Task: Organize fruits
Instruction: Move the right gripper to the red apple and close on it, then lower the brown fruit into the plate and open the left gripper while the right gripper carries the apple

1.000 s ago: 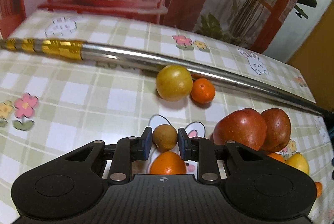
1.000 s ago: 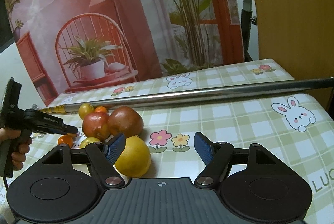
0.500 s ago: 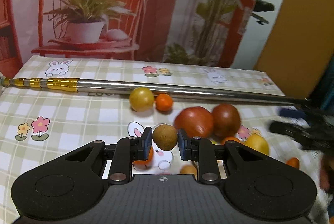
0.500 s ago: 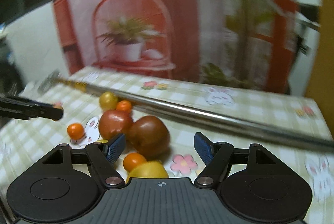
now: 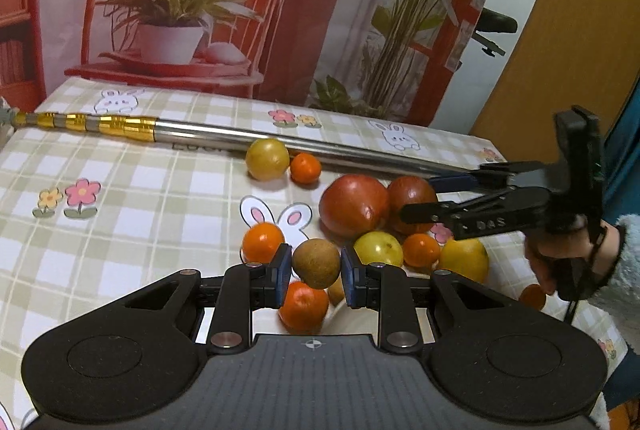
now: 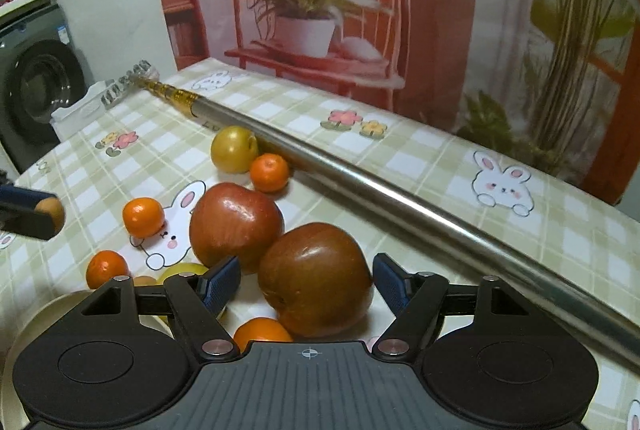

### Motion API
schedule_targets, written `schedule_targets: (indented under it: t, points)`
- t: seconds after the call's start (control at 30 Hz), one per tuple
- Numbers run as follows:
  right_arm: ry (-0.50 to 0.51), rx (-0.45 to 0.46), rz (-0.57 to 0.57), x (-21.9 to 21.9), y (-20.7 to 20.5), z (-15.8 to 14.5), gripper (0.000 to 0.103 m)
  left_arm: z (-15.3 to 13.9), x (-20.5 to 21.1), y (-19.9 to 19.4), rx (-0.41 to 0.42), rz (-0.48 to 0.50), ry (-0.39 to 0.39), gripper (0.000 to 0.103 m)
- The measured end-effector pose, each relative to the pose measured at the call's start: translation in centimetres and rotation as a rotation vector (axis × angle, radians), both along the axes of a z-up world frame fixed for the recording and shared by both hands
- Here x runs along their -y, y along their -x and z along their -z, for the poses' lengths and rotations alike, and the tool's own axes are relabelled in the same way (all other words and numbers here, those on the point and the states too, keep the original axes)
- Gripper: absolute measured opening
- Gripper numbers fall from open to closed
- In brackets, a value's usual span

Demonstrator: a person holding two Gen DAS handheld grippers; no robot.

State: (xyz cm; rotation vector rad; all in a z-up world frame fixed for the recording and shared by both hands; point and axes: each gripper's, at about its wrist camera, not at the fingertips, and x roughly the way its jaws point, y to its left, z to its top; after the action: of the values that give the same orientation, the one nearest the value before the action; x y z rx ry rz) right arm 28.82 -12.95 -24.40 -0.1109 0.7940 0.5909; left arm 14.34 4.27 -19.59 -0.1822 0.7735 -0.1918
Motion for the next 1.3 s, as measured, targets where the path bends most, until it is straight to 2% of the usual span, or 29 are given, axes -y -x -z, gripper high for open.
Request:
schedule_targets:
  t: [0.13, 0.33, 0.6, 0.9, 1.1, 1.3]
  points:
    - [0.018, -0.023, 0.007, -0.1, -0.8, 0.8, 0.063, 0.4, 0.3, 0.5, 0.002, 0.009, -0.012, 0.028]
    - [-0.003, -0.013, 0.047, 0.7, -0.1, 0.8, 0.062, 0.5, 0.1, 0.8, -0.002, 0.005, 0.006, 0.028]
    - [-0.049, 0.061, 0.105, 2.7, 3.0, -2.2, 0.062, 0.3, 0.2, 2.0, 0.002, 0.027, 0.019, 0.028]
    - [-0.080, 0.041, 0.002, 1.3, 8.3, -4.4, 0.062, 0.9, 1.5, 3.7, -0.016, 0.095, 0.010, 0.028]
    - [-0.035, -0.018, -0.042, -0.9, 9.9, -3.2, 0.062, 2.2, 2.0, 4.3, -0.050, 0.118, -0.014, 0.028]
    - [0.055, -0.069, -0.064, -2.8, 10.3, -2.3, 0.062, 3.4, 2.2, 4.5, -0.090, 0.126, -0.030, 0.028]
